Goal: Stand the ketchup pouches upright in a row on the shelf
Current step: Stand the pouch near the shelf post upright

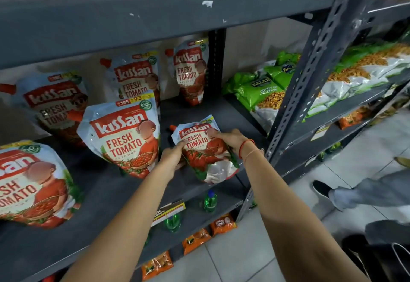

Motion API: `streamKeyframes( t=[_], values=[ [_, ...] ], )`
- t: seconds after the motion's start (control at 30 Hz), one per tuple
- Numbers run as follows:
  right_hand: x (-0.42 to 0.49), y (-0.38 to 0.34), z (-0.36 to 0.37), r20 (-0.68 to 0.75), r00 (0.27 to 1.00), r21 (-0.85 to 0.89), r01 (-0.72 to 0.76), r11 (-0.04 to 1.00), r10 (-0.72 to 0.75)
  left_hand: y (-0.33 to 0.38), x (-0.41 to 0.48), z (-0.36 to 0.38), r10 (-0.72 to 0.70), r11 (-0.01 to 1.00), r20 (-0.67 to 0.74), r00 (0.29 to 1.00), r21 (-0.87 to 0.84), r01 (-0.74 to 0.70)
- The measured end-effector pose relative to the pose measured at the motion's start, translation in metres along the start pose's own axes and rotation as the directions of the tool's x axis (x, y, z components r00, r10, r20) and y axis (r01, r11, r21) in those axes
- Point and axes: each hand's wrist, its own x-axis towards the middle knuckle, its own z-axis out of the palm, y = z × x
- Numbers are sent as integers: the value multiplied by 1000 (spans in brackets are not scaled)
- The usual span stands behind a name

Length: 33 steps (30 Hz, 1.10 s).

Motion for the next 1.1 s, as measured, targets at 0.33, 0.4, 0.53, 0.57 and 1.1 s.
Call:
streamKeyframes(
  t=[0.33, 0.4, 0.53, 0.57, 1.1],
  values=[
    [-33, -19, 10, -125, 975, 334, 216, 917, -184, 36, -2, 15, 34, 988, 71, 997, -156, -23],
    [-35, -30, 5, -137, 953, 333, 303, 893, -272, 41, -11, 17, 179, 977, -12, 984, -118, -179],
    [-43, -58, -14, -230, 860, 278, 507, 816, -455, 63, -37, 18, 555, 831, -68, 829, 4, -556],
    [-44, -64, -19, -240, 840, 288, 541, 790, -487, 69, -42, 19, 628, 778, -56, 776, 42, -627],
    [-28, -49, -28, -179, 826, 291, 564, 773, -535, 27, -20, 6, 584, 786, 198, 787, 105, -610]
  ],
)
